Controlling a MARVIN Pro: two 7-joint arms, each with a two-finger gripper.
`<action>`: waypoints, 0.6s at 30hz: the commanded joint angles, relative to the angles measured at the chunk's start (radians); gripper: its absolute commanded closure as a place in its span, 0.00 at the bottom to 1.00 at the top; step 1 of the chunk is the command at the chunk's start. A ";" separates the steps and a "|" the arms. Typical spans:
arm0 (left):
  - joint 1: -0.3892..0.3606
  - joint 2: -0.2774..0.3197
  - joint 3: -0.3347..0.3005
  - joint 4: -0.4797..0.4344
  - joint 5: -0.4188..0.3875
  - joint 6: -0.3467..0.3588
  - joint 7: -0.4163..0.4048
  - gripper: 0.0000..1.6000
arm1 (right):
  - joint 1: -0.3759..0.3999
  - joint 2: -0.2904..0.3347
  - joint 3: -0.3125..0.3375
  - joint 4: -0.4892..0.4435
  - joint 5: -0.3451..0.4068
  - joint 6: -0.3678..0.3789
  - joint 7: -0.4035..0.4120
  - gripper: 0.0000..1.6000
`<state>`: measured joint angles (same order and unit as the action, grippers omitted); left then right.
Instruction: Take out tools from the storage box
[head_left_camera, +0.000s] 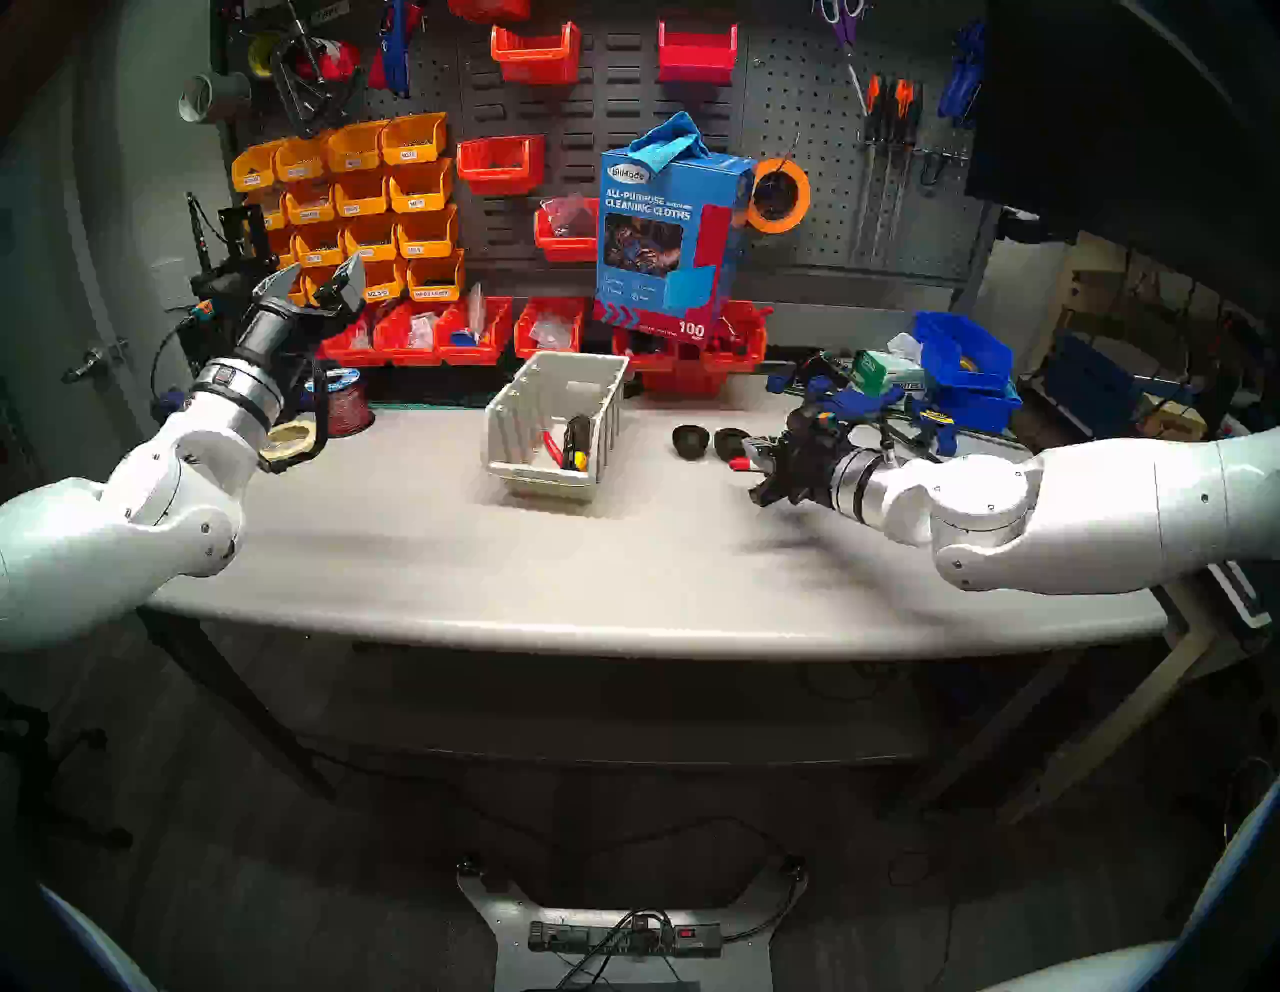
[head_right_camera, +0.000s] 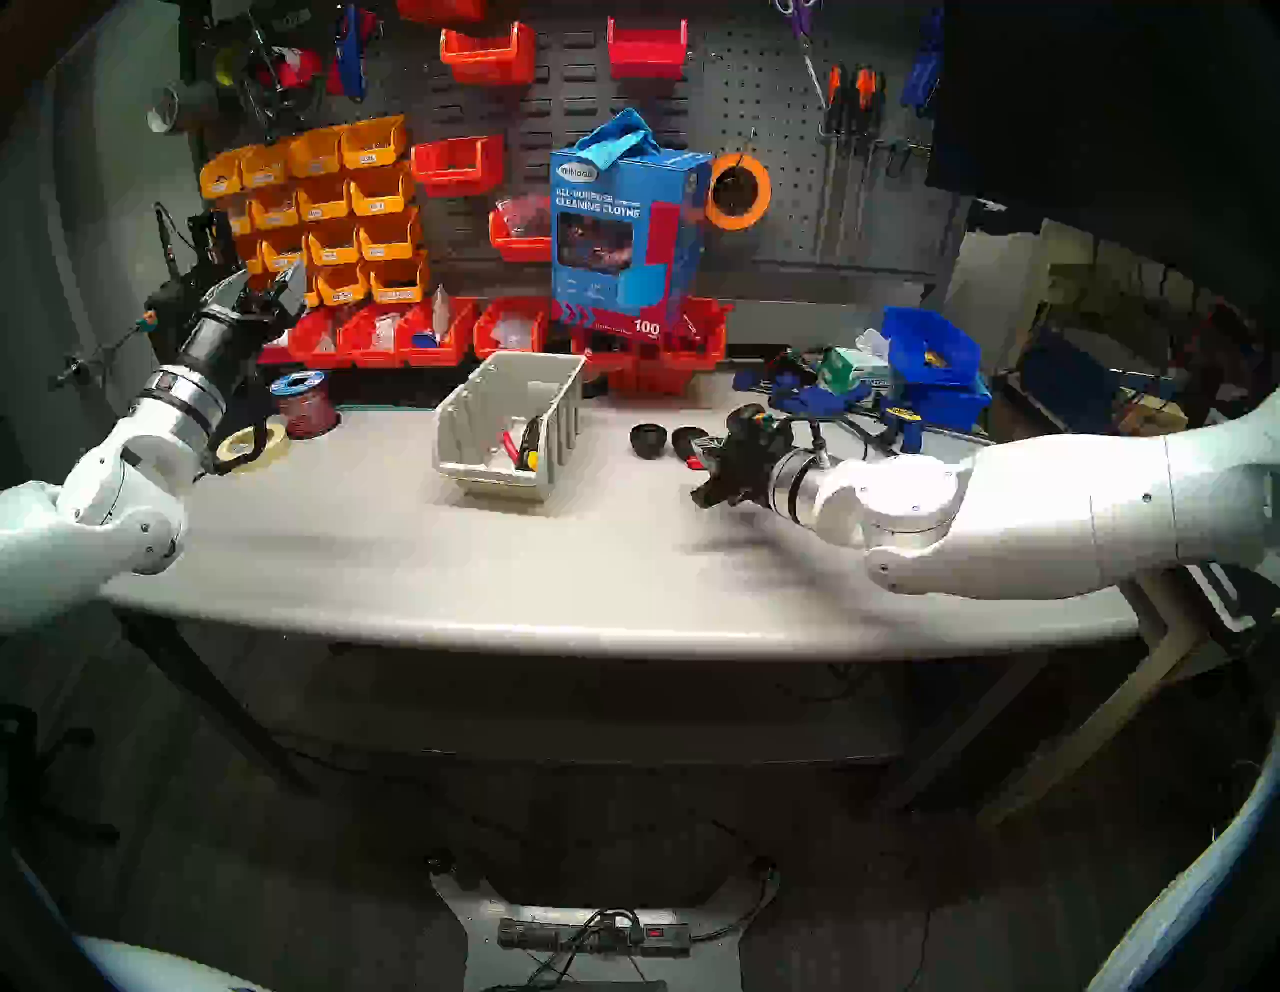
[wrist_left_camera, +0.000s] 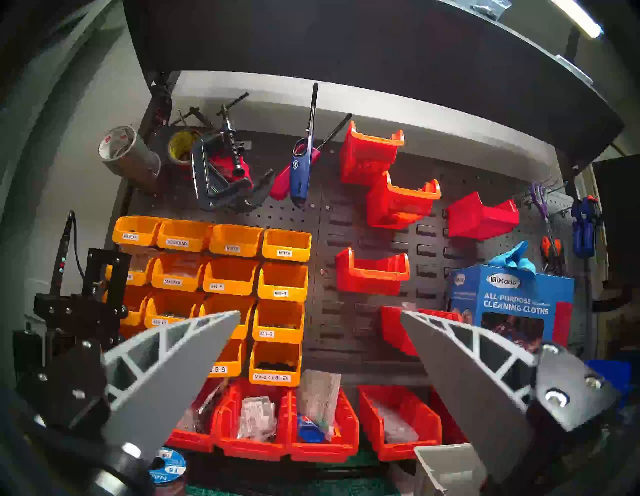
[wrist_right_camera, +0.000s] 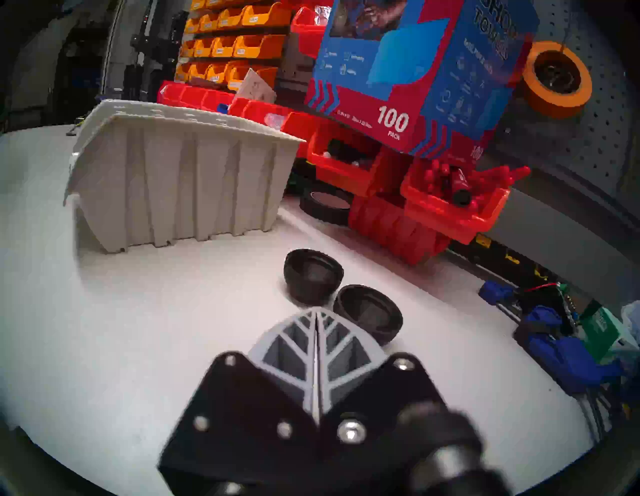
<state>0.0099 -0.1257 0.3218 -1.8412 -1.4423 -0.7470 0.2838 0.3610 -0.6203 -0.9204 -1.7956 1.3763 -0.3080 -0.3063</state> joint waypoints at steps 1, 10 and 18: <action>-0.006 -0.002 -0.007 -0.002 -0.010 -0.006 -0.028 0.00 | 0.128 0.111 -0.009 -0.017 -0.044 0.049 -0.050 1.00; -0.003 0.002 -0.001 -0.004 -0.017 -0.004 -0.059 0.00 | 0.197 0.205 -0.067 -0.035 -0.079 0.071 -0.153 0.00; -0.005 -0.007 -0.001 -0.003 -0.021 0.001 -0.076 0.00 | 0.273 0.295 -0.182 -0.075 -0.115 0.095 -0.271 0.00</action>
<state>0.0168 -0.1281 0.3315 -1.8417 -1.4656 -0.7465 0.2220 0.5231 -0.4410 -1.0383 -1.8377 1.2982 -0.2231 -0.4890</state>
